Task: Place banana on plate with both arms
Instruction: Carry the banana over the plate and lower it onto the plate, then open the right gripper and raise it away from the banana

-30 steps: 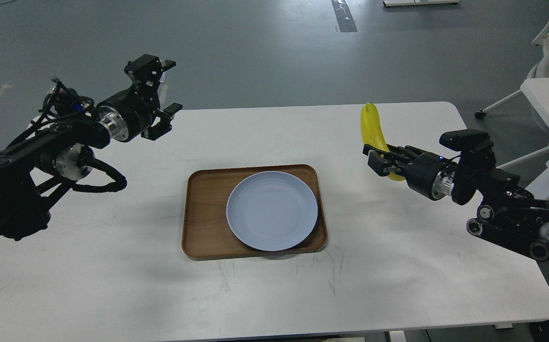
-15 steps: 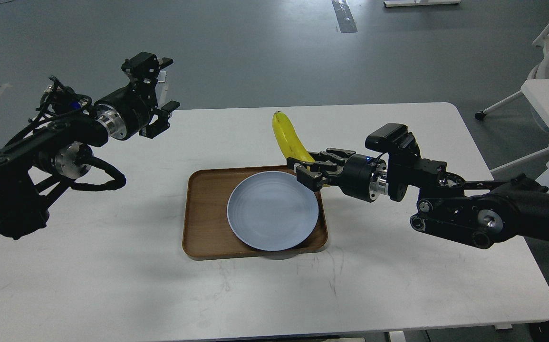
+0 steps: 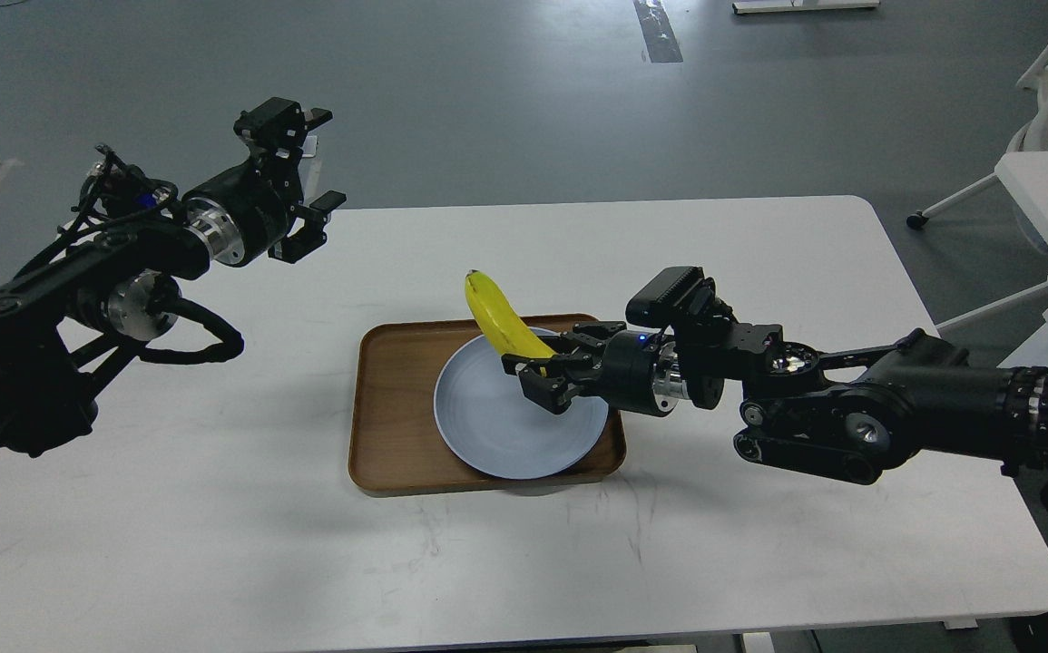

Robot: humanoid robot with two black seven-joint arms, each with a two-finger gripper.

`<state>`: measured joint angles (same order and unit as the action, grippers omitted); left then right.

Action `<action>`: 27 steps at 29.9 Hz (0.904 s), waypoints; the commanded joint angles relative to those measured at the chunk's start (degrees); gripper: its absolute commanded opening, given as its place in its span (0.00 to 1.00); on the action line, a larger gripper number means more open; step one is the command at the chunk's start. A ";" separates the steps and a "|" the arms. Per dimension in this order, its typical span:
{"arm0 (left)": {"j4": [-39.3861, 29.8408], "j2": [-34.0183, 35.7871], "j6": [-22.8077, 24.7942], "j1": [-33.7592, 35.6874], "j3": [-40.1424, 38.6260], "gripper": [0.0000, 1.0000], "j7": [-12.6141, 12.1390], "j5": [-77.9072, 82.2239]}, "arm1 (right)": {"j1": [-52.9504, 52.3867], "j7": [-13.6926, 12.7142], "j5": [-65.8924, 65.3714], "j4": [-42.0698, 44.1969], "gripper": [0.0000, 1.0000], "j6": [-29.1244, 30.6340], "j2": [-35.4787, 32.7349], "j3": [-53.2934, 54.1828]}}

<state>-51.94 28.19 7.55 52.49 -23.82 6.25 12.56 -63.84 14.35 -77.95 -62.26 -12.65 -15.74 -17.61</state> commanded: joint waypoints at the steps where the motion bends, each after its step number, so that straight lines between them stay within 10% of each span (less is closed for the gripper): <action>1: 0.00 0.37 0.01 -0.10 0.00 0.98 0.08 0.01 | 0.12 0.16 -0.01 -0.66 0.00 0.00 -0.95 -1.19; 10: 0.00 0.19 0.10 -0.10 0.00 0.98 0.26 0.01 | 0.47 0.60 0.26 -3.83 0.03 0.00 -4.30 -2.07; 23: 0.00 0.37 0.10 -0.19 0.09 0.98 0.26 0.01 | 1.00 0.33 3.67 -5.66 0.96 -0.53 -2.63 -1.37; 27: 0.00 0.37 0.10 -0.10 0.09 0.98 0.26 0.01 | 0.82 -0.11 4.83 -6.55 0.99 -0.53 -3.07 -1.28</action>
<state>-51.94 28.55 7.65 52.34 -23.73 6.51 12.56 -62.78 14.45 -73.75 -68.34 -13.19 -18.42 -18.98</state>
